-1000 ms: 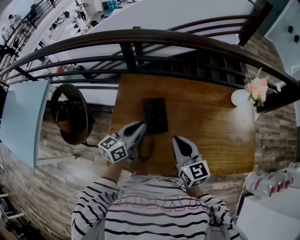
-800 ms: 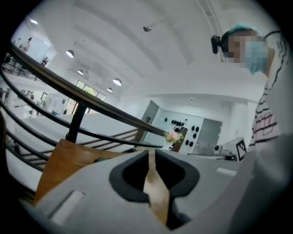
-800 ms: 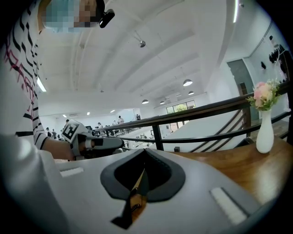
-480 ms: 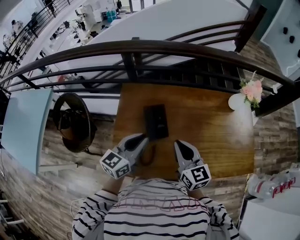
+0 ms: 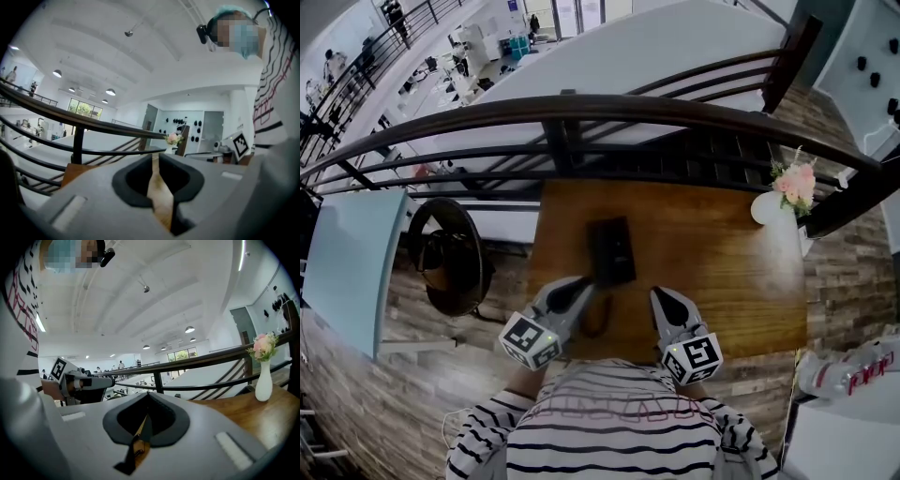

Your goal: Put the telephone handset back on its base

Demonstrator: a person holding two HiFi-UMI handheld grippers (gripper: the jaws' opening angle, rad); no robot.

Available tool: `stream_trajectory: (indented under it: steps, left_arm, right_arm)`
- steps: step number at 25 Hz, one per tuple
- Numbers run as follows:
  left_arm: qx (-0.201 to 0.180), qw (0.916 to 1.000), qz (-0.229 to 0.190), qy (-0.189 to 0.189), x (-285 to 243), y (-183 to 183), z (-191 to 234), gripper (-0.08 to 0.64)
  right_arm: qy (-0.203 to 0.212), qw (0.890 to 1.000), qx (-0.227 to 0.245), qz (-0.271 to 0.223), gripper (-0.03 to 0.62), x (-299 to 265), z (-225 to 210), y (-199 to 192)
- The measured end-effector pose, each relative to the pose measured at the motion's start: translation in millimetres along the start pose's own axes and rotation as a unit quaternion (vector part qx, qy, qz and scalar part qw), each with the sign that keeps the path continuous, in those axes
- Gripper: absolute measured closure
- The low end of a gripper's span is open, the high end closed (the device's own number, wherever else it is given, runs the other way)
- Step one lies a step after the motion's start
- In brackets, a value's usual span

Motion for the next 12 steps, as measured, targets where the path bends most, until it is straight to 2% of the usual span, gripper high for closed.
stream_trajectory:
  steps: [12]
  left_arm:
    - [-0.001, 1.0000, -0.006, 0.007, 15, 6, -5, 0.537]
  right_arm:
    - [-0.014, 1.000, 0.014, -0.002, 0.593, 7, 12, 3]
Point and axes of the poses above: the fingertips, and each gripper's own axes: x backward along the fingers, z to its left, y out of its top, the point moved 4 cm from there along x, backward along the fingers, and after that the axes turned 15 degrees about -z, right-handed, at the moved point
